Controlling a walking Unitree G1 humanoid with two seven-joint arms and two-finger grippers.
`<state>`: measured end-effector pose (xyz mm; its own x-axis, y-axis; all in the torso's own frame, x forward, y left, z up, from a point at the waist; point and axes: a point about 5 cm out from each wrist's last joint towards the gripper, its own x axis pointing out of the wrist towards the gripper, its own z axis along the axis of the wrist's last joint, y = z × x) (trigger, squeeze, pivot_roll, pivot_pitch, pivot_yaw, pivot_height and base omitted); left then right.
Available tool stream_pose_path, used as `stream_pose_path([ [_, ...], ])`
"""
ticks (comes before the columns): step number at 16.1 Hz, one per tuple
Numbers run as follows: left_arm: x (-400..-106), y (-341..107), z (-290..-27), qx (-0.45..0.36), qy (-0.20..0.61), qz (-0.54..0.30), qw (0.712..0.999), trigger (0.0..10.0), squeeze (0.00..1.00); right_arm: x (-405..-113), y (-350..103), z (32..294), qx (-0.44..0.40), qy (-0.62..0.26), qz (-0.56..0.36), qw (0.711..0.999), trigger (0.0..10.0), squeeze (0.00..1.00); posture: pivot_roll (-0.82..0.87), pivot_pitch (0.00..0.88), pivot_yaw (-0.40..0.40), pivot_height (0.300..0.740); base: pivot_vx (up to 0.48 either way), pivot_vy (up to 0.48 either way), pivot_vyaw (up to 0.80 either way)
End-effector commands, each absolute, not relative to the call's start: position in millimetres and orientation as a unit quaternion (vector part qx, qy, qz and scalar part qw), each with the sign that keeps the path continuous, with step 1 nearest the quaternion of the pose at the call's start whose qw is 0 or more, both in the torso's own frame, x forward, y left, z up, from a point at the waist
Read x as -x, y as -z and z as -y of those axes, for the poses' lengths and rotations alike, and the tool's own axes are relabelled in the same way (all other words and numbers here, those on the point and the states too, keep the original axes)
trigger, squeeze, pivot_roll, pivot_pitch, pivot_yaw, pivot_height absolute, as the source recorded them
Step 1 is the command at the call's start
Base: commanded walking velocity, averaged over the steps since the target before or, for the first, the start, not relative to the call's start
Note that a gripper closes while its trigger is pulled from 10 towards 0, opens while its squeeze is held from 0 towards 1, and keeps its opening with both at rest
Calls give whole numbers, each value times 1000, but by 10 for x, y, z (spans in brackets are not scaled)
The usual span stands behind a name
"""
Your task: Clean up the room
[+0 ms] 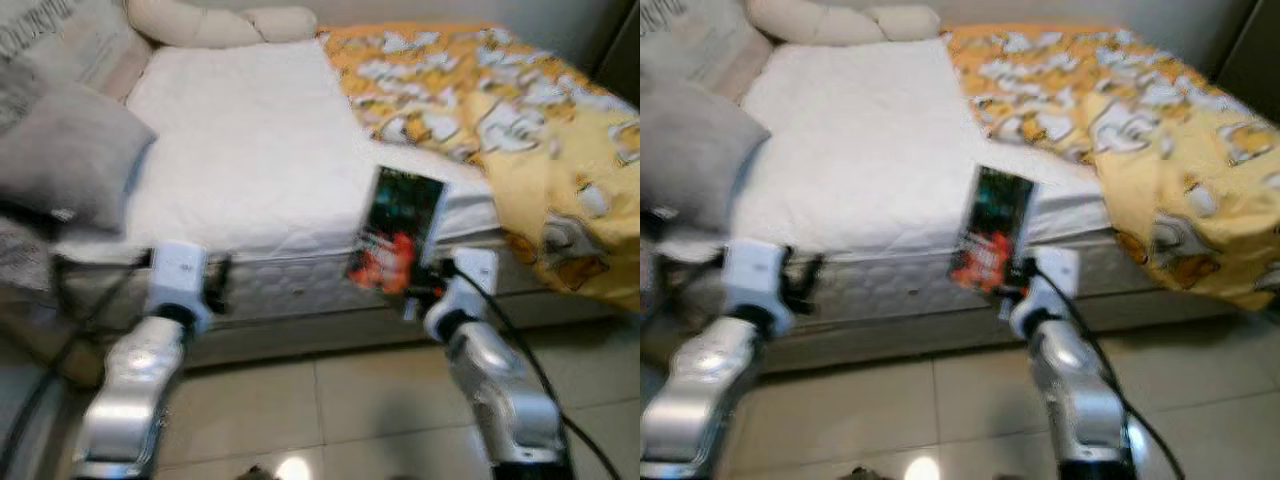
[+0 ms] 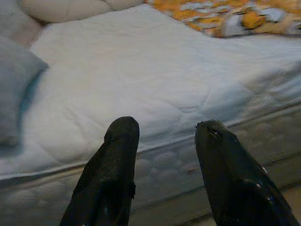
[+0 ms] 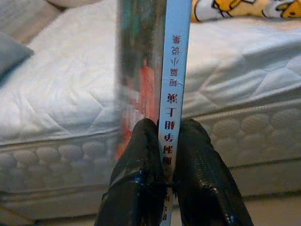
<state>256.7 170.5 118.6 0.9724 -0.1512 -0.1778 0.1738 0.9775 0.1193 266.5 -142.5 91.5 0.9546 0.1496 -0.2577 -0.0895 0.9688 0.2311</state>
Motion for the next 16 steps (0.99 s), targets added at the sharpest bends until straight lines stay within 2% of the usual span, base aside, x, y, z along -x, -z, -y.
stream_pose_path([
  [1,-2595,-1261,-1754,-68,70,-68,993,10000,259,-2694,-1015,1379,-116,-68,-113,984,10000,0,-27,0,7,740,0,0,0],
  [8,-2670,-1299,-1761,-75,73,-60,993,10000,282,-2751,-1057,1350,-120,-75,-102,985,10000,0,-20,0,10,740,0,0,0],
  [10,-2698,-1311,-1756,-77,78,-56,992,10000,282,-2786,-1090,1364,-101,-79,-93,987,10000,0,-19,0,11,740,345,0,0],
  [14,-2717,-1310,-1769,-76,75,-56,993,10000,286,-2806,-1093,1333,-93,-89,-93,987,10000,0,-20,0,15,740,359,0,800],
  [16,-2713,-1310,-1763,-77,76,-56,993,10000,286,-2808,-1088,1360,-98,-83,-92,987,10000,0,-17,0,16,740,351,0,0],
])
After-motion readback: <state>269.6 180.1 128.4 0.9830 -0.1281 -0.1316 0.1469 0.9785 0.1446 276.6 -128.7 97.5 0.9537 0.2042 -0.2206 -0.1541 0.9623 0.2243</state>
